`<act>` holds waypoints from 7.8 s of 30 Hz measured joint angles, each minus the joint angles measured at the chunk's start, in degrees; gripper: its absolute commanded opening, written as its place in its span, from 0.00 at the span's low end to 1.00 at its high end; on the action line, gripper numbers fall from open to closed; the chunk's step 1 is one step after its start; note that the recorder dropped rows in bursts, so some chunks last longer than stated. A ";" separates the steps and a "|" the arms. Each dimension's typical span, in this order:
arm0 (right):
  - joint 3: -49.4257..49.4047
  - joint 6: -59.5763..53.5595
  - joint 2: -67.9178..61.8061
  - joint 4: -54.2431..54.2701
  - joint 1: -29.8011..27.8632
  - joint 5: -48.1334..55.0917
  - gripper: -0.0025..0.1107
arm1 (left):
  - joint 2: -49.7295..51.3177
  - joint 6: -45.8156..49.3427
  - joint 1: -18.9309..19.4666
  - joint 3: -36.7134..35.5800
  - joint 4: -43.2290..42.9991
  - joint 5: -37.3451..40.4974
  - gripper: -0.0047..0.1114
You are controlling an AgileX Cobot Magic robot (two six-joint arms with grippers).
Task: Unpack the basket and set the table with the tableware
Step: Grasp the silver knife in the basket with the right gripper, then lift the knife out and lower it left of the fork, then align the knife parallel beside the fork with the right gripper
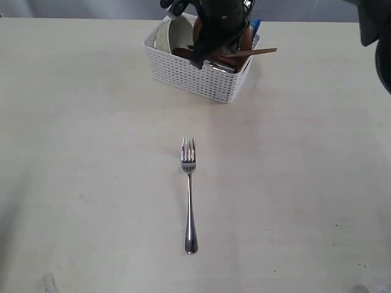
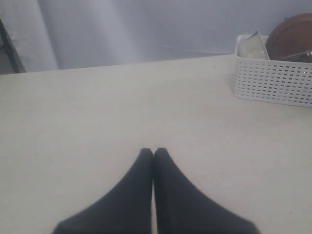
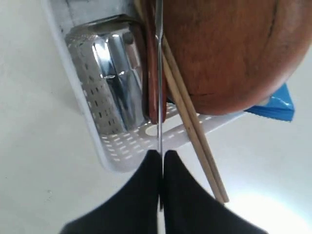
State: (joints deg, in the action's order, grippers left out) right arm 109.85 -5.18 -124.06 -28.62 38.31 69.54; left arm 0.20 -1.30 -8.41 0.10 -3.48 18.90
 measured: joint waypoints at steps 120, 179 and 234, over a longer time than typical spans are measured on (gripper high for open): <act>-16.69 -7.66 3.68 64.70 1.31 -3.17 0.02 | 0.00 0.00 0.00 0.00 0.00 0.00 0.04; -16.69 10.20 4.85 44.92 1.31 -15.78 0.38 | 0.00 0.00 0.00 0.00 0.00 0.00 0.04; -39.89 22.47 8.41 44.54 5.23 -31.05 0.02 | 0.00 0.00 0.00 0.00 0.00 0.00 0.04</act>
State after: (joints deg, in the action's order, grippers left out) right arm 69.96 17.29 -115.65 15.92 43.54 38.49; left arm 0.20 -1.30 -8.41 0.10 -3.48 18.90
